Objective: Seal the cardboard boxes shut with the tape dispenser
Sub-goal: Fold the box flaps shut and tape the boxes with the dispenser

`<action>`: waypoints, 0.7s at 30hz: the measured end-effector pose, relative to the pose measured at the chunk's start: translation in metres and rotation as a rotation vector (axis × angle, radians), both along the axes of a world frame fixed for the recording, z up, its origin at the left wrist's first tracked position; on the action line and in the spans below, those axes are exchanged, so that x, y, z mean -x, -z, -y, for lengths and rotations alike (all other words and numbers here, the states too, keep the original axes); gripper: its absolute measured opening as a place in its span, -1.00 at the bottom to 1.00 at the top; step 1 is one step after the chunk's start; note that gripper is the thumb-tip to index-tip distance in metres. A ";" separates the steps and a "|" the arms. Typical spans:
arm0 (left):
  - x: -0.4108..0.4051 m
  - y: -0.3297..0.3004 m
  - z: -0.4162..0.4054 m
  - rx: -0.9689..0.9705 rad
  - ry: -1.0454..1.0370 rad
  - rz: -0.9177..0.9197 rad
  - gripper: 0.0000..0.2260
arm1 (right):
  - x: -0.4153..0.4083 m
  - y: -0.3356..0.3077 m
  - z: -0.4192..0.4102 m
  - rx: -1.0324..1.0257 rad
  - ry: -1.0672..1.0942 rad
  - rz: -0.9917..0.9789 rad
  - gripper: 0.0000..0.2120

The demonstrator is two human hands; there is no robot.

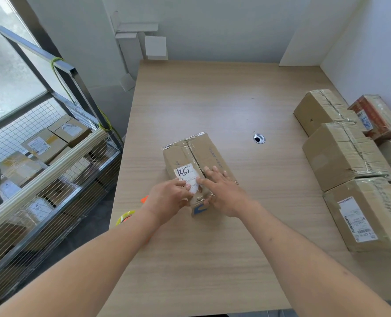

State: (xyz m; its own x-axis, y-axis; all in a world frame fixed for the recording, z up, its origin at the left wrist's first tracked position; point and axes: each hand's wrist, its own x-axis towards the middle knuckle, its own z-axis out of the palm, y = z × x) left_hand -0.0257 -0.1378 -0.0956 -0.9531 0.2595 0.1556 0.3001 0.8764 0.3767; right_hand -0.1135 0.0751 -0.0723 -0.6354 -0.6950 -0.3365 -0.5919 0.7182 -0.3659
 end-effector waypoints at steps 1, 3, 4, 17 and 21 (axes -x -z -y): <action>0.001 -0.002 -0.001 -0.004 -0.031 0.006 -0.80 | -0.003 -0.001 0.001 -0.007 0.003 0.009 -0.22; 0.004 -0.007 -0.002 0.013 -0.057 -0.002 -0.83 | -0.011 -0.002 0.004 -0.015 0.039 0.002 -0.06; 0.005 -0.008 -0.002 0.011 -0.055 -0.006 -0.85 | -0.016 -0.002 0.008 -0.015 0.074 -0.020 -0.03; -0.008 -0.007 0.020 -0.106 -0.135 -0.002 -0.50 | -0.046 0.011 0.052 -0.125 0.225 -0.261 -0.20; -0.010 -0.006 0.024 -0.113 -0.204 0.112 -0.43 | -0.041 0.005 0.050 -0.109 0.239 -0.199 -0.08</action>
State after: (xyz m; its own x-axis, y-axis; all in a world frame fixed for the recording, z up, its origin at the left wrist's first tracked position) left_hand -0.0161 -0.1620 -0.0896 -0.9969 0.0472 0.0630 0.0723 0.8649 0.4967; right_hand -0.0725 0.0255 -0.0771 -0.8372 -0.4848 -0.2531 -0.4537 0.8741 -0.1735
